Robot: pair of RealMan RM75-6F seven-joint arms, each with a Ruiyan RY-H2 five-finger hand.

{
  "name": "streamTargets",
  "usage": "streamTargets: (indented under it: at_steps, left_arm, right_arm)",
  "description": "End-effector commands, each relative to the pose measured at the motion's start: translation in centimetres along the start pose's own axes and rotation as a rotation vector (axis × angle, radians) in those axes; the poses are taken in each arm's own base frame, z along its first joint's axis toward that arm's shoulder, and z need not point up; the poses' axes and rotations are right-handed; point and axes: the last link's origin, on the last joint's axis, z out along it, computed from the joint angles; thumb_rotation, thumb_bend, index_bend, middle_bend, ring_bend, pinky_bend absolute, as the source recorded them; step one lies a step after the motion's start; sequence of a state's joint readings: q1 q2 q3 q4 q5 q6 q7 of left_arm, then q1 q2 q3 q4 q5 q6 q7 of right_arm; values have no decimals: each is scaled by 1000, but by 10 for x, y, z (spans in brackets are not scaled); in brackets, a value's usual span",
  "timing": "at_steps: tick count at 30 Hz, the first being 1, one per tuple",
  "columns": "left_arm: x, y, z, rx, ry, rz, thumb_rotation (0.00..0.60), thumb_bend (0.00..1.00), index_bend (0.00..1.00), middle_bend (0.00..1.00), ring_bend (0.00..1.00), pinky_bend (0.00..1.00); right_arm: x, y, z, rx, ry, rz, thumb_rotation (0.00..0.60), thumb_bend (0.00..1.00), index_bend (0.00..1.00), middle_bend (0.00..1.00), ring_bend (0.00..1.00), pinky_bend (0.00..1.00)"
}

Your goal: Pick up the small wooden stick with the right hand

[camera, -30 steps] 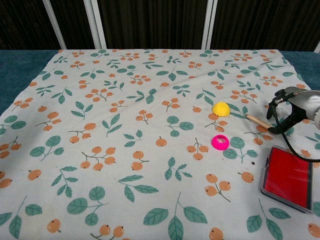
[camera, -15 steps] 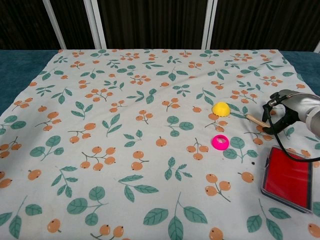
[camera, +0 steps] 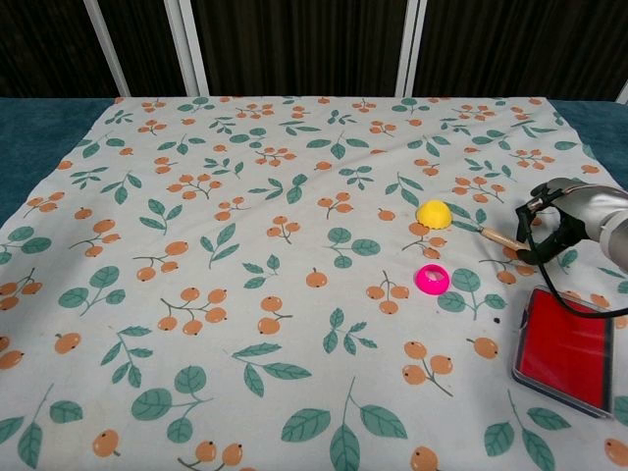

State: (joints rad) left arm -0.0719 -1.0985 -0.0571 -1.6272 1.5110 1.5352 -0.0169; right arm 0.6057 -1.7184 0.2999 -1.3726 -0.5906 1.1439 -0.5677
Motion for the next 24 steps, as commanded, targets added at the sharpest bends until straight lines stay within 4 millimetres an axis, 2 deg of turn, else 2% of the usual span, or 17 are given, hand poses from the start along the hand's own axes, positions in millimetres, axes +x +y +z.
streamTargets:
  at_steps: [1, 15, 24]
  left_arm:
    - [0, 0, 0, -1, -1, 0, 600, 549, 139, 0, 59, 43]
    - [1, 0, 0, -3, 1, -3, 600, 549, 142, 0, 59, 43]
    - [1, 0, 0, -3, 1, -2, 600, 549, 143, 0, 59, 43]
  right_arm:
    - [0, -1, 0, 1, 1, -2, 600, 414, 532, 55, 87, 226]
    - [0, -3, -2, 9, -3, 6, 600, 510, 600, 72, 91, 225]
    - [16, -11, -14, 67, -6, 86, 600, 510, 617, 72, 91, 225]
